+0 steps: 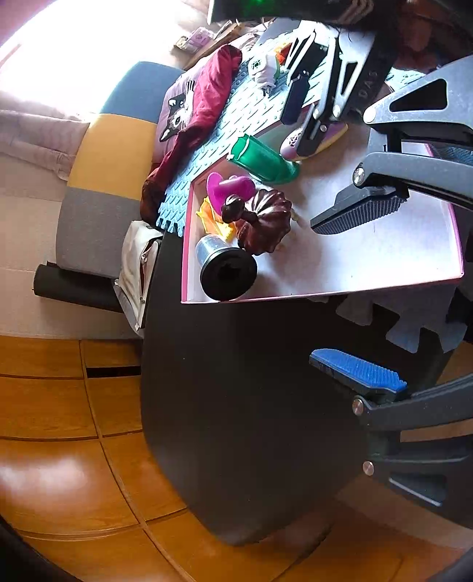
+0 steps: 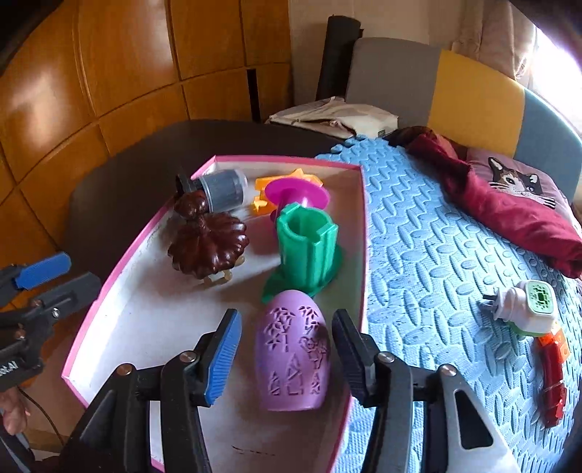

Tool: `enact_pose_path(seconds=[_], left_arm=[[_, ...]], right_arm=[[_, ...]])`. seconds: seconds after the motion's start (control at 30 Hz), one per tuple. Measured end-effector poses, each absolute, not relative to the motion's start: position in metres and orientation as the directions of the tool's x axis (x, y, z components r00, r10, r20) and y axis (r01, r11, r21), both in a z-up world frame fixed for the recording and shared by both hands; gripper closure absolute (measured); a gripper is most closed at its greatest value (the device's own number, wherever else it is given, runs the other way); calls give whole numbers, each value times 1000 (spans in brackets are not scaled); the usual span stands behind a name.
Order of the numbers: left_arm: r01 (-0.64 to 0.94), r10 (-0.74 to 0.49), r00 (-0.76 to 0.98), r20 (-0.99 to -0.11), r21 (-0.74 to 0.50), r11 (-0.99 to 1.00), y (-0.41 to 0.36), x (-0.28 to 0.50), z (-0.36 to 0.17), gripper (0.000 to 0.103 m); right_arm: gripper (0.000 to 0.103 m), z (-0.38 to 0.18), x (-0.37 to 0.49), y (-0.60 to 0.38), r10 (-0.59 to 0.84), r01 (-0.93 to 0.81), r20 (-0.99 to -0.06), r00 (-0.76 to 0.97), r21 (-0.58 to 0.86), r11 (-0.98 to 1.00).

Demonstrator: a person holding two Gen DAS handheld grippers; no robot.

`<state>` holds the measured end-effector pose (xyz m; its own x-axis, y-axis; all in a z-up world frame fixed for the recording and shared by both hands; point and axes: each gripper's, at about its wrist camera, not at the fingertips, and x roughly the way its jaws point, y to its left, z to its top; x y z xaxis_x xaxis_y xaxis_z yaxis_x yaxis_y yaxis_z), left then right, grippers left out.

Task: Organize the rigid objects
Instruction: 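Carry the lavender egg into the white tray and open the right tool, then move both tools back over the remaining toys on the mat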

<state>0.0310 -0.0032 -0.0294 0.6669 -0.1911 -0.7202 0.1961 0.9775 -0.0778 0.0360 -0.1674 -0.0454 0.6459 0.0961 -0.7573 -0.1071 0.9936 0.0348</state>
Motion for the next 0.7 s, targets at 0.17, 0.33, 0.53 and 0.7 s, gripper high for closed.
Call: enact_pose_path(seconds=[0.17,0.33,0.53,0.7], left_arm=[[211,-197,676,-710,-70,975,-7,27,-24,37],[228,-203,684,-701,-59,972,-13,26,-19,37],[254,-213,689,-693,-44,966,-23,24,-13,37],[288,-229,696,-681,-27,957,-35,20,-6,37]], right_arm=[[50,-30,26,-181,88,-77,-723,686,48,996],[50,-16,13,-206,45,-32,-695,718,31,999],[50,-3,-3,-251,-38,50,-681,731,-3,999],[50,2,-17,-297,-143,147,-673,726,-51,988]])
